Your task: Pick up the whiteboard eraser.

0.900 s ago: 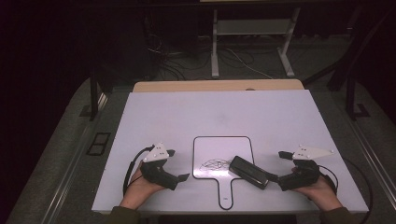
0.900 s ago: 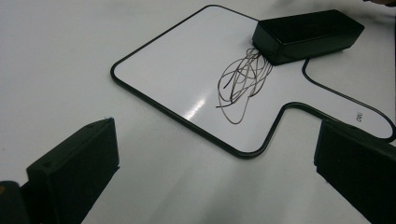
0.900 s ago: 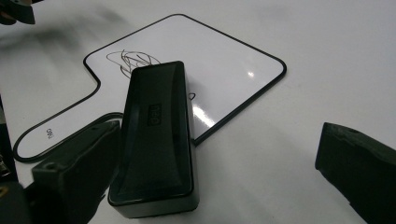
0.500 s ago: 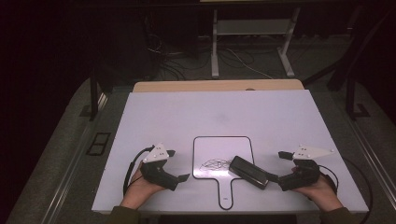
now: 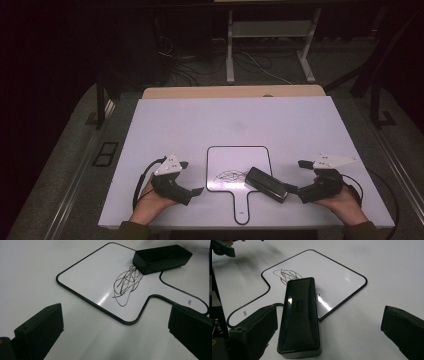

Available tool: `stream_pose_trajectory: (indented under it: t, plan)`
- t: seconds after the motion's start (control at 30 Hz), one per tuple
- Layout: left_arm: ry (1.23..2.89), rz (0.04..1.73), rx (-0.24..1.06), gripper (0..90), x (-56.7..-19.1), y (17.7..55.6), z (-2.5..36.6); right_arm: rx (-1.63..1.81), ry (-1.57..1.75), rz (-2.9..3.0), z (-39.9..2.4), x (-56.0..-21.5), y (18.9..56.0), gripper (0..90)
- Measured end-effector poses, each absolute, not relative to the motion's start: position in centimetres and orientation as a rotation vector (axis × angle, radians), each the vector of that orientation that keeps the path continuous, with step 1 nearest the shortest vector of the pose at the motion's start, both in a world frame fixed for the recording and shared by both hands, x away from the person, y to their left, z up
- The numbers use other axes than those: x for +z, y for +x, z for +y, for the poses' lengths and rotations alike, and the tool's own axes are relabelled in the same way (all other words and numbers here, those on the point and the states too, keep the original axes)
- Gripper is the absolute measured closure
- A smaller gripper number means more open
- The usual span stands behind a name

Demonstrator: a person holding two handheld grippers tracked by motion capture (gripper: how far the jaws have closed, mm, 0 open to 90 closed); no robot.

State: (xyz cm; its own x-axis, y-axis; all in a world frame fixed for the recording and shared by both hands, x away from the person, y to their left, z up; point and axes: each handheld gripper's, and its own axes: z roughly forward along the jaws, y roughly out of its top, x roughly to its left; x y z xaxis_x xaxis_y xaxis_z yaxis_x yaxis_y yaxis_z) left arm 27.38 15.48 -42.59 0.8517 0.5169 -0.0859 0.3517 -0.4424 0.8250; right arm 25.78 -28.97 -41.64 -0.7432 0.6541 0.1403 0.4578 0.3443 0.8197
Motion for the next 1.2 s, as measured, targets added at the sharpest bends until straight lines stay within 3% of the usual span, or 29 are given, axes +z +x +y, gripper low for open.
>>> stream_pose_trajectory:
  t: [1.2]
  plan:
    - [2.070,0.635,0.222,0.0,-42.4,27.2,15.4,1.334,0.995,2.438,-26.6,-40.3,28.2,0.0]
